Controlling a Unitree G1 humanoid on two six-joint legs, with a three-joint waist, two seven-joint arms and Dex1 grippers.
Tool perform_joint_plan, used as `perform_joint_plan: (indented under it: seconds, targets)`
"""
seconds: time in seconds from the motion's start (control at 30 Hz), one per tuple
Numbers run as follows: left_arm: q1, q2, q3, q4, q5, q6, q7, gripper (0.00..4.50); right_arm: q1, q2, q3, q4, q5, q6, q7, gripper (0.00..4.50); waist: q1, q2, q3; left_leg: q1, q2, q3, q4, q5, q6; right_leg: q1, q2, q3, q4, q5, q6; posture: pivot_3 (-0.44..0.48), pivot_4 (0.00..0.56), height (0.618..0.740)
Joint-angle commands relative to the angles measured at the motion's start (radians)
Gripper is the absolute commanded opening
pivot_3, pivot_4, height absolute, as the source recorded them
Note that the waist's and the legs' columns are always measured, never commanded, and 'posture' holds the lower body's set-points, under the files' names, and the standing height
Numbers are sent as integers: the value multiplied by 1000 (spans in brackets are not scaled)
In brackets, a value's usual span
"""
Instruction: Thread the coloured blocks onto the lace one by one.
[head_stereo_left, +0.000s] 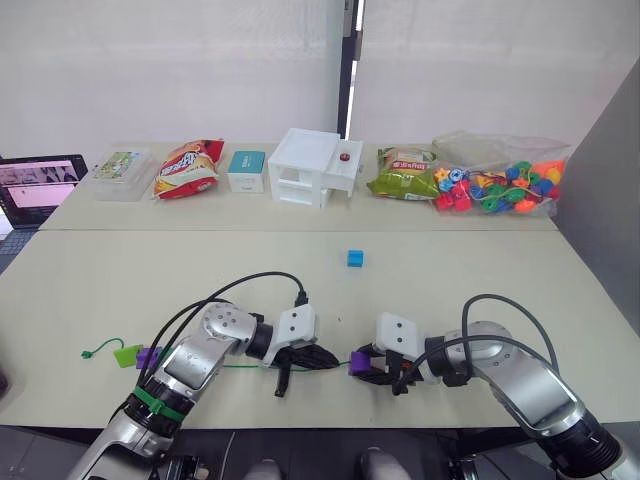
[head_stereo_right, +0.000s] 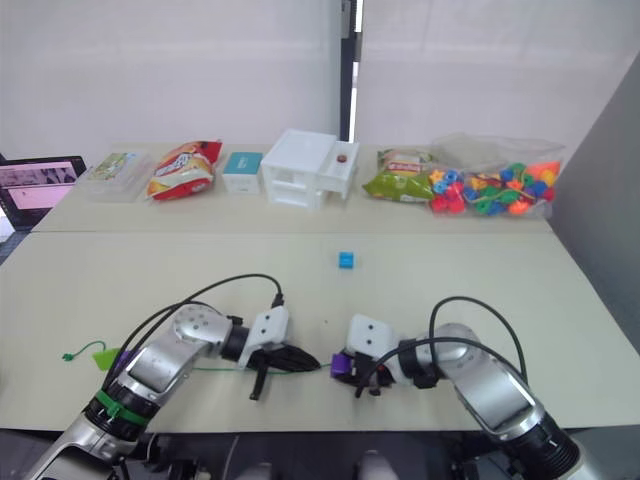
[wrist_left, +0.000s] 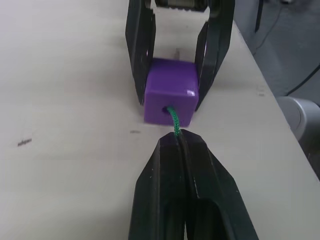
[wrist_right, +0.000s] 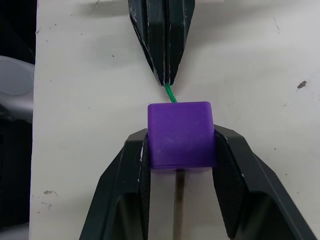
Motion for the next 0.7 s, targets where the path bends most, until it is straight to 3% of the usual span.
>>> perform_joint_plan:
  seconds: [0.03,0.27,0.4,0.47,0.7]
  targets:
    - [-30,-37,-16,1,16,1,32,38,9,-8,29,-4,0,16,6,1176,0,0,0,0,0,0,0,0,0,0,0,0,0,0,0,0,150,740]
    - [-39,-55,-26,3,31,19,37,38,10,-10,31,-11,2,24,5,1176,3,0,0,0,0,0,0,0,0,0,0,0,0,0,0,0,150,740]
    - [-29,-35,8,-46,-23,72,15,1207,14,-7,25,-16,7,31,-4,1176,2,0,0,0,0,0,0,0,0,0,0,0,0,0,0,0,150,740]
    - [-24,-19,21,-78,-46,99,6,1854,14,2,0,-30,24,41,-17,2247,2,0,0,0,0,0,0,0,0,0,0,0,0,0,0,0,150,740]
    - [-32,8,12,-121,-58,115,7,4166,41,-40,-88,-122,62,69,-40,4500,3,0,0,-1,0,0,0,0,0,-1,0,0,0,0,0,0,150,740]
